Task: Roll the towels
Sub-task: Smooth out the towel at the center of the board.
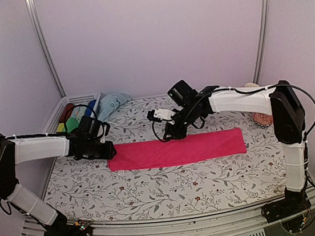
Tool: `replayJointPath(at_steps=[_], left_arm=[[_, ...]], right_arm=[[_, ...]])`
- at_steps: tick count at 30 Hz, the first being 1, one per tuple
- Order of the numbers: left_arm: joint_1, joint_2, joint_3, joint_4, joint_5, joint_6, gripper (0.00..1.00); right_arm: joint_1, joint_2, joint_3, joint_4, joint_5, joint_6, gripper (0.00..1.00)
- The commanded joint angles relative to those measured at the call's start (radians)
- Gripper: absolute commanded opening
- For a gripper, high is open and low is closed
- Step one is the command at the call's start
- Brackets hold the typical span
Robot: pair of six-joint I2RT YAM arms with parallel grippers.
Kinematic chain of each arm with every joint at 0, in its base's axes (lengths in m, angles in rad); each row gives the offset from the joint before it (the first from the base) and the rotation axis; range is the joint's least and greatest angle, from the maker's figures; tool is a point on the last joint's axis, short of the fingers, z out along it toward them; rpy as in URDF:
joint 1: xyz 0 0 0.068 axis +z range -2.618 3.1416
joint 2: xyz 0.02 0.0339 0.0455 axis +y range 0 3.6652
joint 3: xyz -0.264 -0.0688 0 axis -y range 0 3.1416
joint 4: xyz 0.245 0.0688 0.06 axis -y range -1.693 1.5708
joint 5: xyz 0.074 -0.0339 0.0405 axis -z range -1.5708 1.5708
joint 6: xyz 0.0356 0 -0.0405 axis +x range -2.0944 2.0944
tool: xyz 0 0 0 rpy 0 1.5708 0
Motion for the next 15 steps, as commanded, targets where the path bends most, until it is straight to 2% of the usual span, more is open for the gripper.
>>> replayJointPath(at_steps=[1, 8, 15], left_arm=[[-0.048, -0.065, -0.085, 0.032, 0.104, -0.084, 0.29], [-0.115, -0.09, -0.118, 0.028, 0.098, -0.139, 0.16], [-0.124, 0.017, -0.081, -0.033, -0.006, -0.115, 0.12]], right_arm=[[-0.083, -0.035, -0.121, 0.013, 0.058, 0.029, 0.38], [-0.151, -0.034, -0.287, 0.064, 0.119, 0.05, 0.27], [-0.183, -0.025, -0.367, 0.067, 0.134, 0.03, 0.25]])
